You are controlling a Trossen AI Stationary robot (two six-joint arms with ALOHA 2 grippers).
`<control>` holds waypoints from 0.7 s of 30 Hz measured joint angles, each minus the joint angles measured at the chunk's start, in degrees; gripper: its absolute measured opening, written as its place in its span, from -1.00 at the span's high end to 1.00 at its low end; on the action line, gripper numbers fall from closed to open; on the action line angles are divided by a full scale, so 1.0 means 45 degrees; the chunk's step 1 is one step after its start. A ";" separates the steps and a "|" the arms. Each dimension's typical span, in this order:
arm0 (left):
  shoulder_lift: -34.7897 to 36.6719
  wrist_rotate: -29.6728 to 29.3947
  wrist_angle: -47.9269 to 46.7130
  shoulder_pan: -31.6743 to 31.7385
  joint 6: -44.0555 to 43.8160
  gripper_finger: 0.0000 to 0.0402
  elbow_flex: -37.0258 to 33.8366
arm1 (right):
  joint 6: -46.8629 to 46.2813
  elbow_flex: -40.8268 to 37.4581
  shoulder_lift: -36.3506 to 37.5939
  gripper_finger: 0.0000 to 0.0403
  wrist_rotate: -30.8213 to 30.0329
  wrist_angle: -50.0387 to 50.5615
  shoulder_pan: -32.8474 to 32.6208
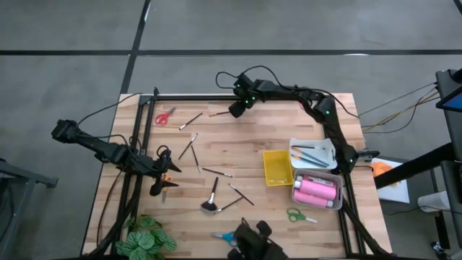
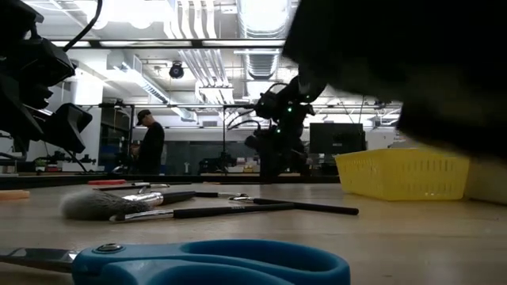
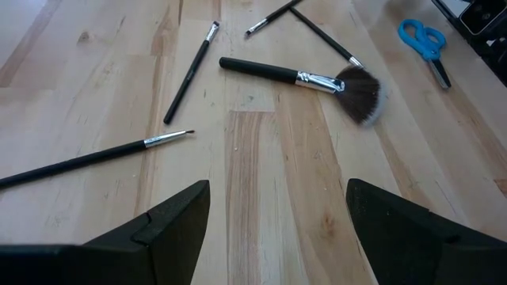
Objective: Pick & Place Paint Supplies
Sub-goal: Put the black paint brush into the white bin
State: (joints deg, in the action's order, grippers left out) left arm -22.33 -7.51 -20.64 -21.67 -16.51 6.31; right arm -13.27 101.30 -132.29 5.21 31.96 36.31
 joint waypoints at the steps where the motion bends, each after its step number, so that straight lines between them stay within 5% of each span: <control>1: 0.0000 0.0000 0.0000 0.0000 0.0000 -0.50 0.0000 | 0.0049 0.0272 -0.0152 0.39 0.0137 0.0254 0.0043; 21: 0.0000 0.0000 0.0000 -0.0004 0.0000 -0.50 0.0000 | 0.1460 0.1694 -0.0649 0.39 0.0506 0.3431 0.0118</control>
State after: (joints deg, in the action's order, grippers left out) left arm -22.33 -7.51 -20.64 -21.69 -16.51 6.31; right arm -6.70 108.92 -135.21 7.49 47.41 36.84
